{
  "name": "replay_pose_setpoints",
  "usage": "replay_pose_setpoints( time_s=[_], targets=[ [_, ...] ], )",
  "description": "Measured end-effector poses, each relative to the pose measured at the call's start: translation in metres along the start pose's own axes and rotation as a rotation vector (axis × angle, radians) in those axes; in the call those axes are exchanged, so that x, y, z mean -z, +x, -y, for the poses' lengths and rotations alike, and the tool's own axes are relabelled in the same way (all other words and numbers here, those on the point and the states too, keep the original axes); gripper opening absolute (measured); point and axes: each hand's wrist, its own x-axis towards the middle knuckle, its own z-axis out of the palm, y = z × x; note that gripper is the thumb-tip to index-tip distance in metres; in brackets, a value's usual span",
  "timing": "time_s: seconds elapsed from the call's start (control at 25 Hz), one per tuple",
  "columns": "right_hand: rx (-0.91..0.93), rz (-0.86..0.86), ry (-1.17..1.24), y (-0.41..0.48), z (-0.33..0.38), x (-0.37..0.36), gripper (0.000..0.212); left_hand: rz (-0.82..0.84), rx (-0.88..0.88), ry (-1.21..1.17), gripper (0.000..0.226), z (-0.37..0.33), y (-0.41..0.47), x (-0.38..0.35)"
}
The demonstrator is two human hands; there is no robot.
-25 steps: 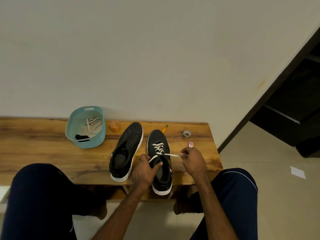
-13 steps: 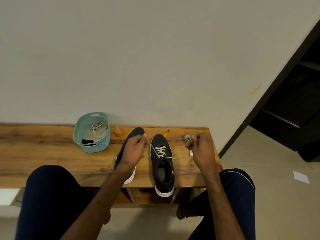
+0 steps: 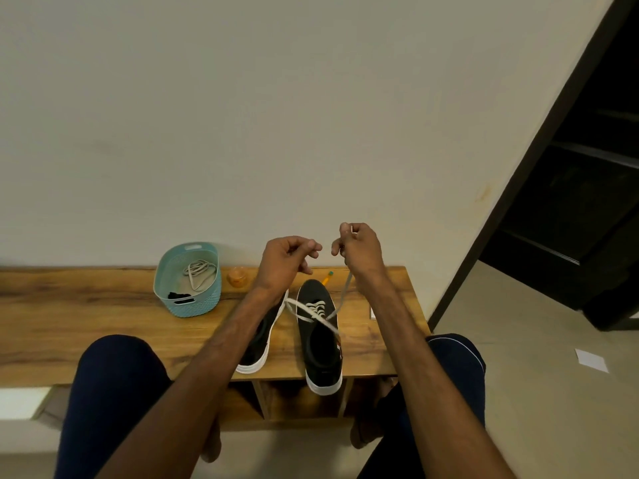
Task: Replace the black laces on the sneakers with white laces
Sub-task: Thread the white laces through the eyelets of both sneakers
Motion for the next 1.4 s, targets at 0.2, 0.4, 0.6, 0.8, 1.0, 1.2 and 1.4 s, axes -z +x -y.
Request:
replay_pose_setpoints(
  time_s=[0.2, 0.4, 0.6, 0.8, 1.0, 1.2, 1.4],
  targets=[
    [-0.092, 0.059, -0.214, -0.004, -0.077, 0.009, 0.023, 0.036, 0.112, 0.524, 0.018, 0.105, -0.021, 0.015],
    [-0.109, 0.141, -0.407, -0.018, -0.154, 0.016, 0.024, 0.162, 0.273, 0.865, 0.032, 0.169, -0.039, -0.005],
    [-0.038, 0.328, -0.850, -0.028, -0.181, -0.010, 0.039, 0.015, 0.281, 0.791, 0.010, 0.177, -0.034, -0.015],
    [-0.059, 0.300, -0.915, -0.028, -0.194, -0.017, 0.038, 0.000, 0.324, 0.499, 0.021, 0.176, -0.035, -0.003],
    [-0.035, 0.259, -0.921, -0.029, -0.193, -0.021, 0.036, 0.244, 0.310, 0.667, 0.020, 0.177, -0.035, -0.005],
    [-0.044, 0.248, -0.928, -0.030, -0.193, -0.021, 0.033, 0.066, 0.368, 0.633, 0.036, 0.161, -0.035, -0.012],
    [-0.079, 0.219, -0.915, -0.031, -0.192, -0.021, 0.035, -0.105, 0.657, -0.054, 0.036, 0.162, -0.034, -0.002]
  ],
)
